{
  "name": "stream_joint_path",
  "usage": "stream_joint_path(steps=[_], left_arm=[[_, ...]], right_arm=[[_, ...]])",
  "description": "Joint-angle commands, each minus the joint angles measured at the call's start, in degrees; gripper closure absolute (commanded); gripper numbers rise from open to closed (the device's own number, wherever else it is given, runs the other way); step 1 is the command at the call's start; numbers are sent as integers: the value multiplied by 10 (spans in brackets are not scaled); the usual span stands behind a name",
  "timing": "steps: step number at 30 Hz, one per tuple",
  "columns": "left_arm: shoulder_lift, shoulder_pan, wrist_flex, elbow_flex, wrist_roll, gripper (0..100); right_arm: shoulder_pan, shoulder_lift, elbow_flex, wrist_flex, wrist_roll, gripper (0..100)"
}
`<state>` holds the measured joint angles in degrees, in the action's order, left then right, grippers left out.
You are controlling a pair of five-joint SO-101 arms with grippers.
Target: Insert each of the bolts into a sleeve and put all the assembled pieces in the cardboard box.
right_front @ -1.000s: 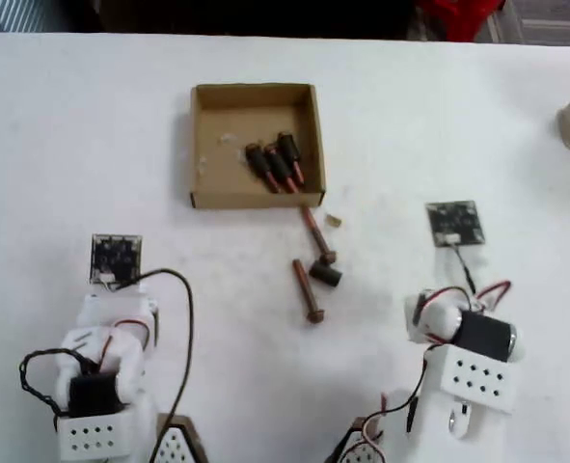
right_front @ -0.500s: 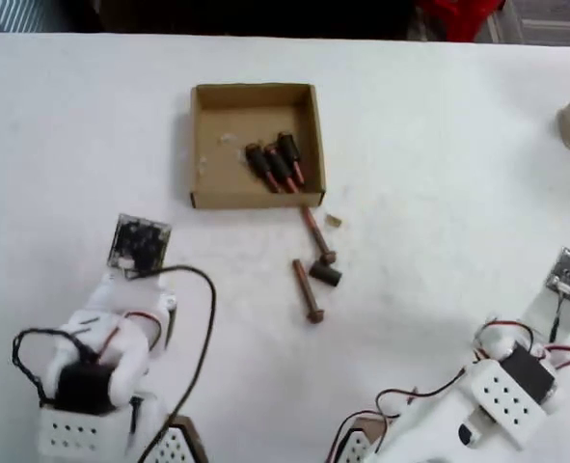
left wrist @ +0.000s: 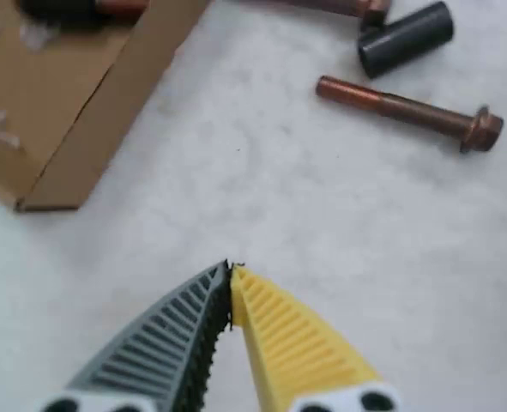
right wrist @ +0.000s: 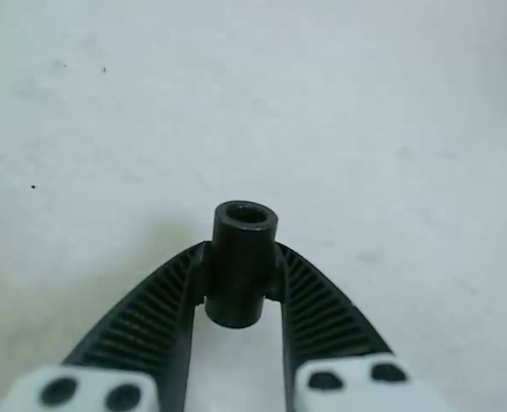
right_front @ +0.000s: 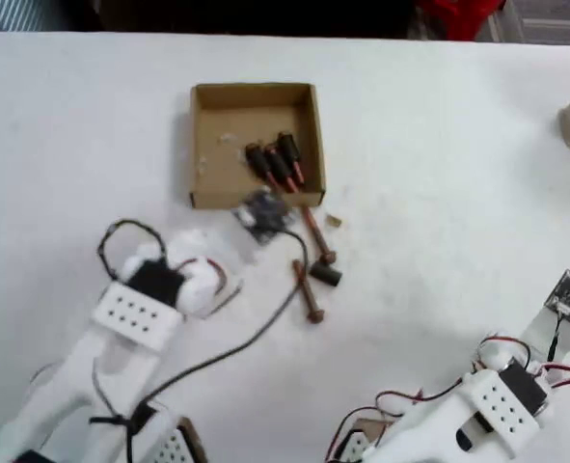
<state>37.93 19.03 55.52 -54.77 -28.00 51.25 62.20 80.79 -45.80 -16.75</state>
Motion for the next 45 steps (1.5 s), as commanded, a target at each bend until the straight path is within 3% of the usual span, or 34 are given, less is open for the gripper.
stream_joint_path(steps=[1, 5, 14, 23, 42, 45], left_arm=[[-26, 65, -17, 31, -186, 972], [-40, 116, -15, 31, -265, 964], [-132, 175, 6, 97, -310, 742], [-303, 195, 5, 228, -313, 755], [-535, 211, -32, 358, -315, 756], [-536, 213, -23, 367, -314, 801]], right_arm=[[17, 15, -4, 11, -12, 981], [20, 15, -1, 36, -14, 981], [103, 15, 102, 271, -15, 981], [131, 15, 126, 338, -15, 981], [131, 15, 138, 341, -15, 981], [131, 15, 138, 341, -15, 981]])
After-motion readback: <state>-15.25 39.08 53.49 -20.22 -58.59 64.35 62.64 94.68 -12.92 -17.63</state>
